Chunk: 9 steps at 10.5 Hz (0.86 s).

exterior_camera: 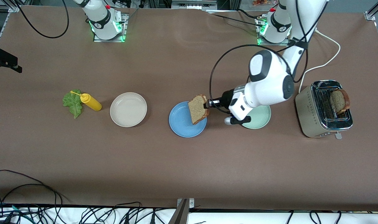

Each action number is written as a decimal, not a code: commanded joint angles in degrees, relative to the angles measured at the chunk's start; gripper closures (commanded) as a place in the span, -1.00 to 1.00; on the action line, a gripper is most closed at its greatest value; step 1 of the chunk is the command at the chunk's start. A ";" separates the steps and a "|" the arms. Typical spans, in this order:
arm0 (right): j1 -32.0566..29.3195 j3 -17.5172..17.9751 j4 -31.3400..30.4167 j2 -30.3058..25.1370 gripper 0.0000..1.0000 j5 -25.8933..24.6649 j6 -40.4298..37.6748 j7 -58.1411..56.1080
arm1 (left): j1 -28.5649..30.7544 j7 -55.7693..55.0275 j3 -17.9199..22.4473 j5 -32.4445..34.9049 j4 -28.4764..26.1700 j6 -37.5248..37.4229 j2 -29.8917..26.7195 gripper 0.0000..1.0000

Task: Make sandwich in blue plate with both arms
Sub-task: 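Carry the bread slice to the blue plate with the left gripper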

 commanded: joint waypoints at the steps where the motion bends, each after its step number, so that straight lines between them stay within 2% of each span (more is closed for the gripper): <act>1: -0.23 -0.08 0.98 0.03 -1.00 1.20 -1.04 -0.48 | -5.97 -4.39 0.79 -3.52 3.96 7.07 4.82 1.00; 4: -0.14 -0.08 0.98 0.03 -1.00 1.20 -1.04 -0.40 | -10.20 -5.81 2.11 -2.91 8.62 8.23 9.75 1.00; 9: -0.14 -0.16 0.98 0.03 -1.00 1.11 -1.04 -0.39 | -11.44 -4.67 3.69 -1.87 8.90 8.94 11.78 1.00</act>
